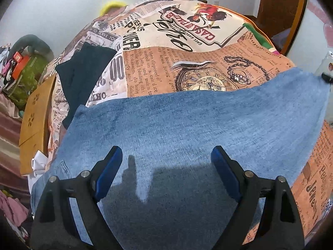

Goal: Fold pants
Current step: 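Grasp the hem edge with the right gripper and fold it over the jeans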

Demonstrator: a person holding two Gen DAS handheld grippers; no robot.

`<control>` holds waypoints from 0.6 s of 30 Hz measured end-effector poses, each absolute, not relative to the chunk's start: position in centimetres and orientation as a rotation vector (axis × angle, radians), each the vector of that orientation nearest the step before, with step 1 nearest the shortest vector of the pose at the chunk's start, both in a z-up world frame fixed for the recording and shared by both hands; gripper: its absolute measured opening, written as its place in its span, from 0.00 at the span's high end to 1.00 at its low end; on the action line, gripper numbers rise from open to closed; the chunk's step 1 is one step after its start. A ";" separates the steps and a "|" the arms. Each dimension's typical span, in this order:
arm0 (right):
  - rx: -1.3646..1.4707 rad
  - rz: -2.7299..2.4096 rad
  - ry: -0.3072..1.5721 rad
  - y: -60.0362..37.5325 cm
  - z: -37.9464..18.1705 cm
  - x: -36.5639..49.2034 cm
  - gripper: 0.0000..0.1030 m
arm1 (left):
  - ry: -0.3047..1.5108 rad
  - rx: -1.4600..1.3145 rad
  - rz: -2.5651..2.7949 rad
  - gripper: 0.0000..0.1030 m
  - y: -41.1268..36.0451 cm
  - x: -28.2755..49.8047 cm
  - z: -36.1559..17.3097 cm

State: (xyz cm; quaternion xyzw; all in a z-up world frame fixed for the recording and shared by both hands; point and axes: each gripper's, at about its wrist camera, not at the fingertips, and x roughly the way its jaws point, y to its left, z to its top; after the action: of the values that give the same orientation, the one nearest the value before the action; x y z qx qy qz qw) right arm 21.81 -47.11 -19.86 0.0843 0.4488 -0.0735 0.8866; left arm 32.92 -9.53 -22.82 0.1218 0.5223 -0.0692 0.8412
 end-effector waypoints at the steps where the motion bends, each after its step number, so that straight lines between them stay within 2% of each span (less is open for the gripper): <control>1: 0.159 -0.208 0.972 -47.6 -20.6 21.9 0.81 | 1.103 0.253 -0.146 0.14 -9.4 32.8 -22.7; 5: 0.226 -0.276 1.050 -49.6 -21.0 20.9 0.77 | 1.097 0.224 -0.149 0.14 -9.0 32.5 -22.3; 7: 0.302 -0.238 1.053 -49.9 -20.4 20.0 0.58 | 1.092 0.212 -0.150 0.14 -8.8 32.4 -22.1; 13: 0.361 -0.099 0.991 -46.2 -17.8 16.4 0.31 | 1.105 0.208 -0.169 0.14 -9.1 31.7 -22.2; 18: 0.522 -0.001 0.987 -43.5 -19.3 14.5 0.31 | 1.149 0.214 -0.192 0.14 -9.7 31.1 -23.4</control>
State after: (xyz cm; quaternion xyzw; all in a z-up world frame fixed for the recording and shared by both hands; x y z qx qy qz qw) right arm 14.54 -43.48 -19.33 0.2477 0.4681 -0.0004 0.8483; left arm 31.07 -9.73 -23.41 0.1008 0.5416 -0.0904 0.8296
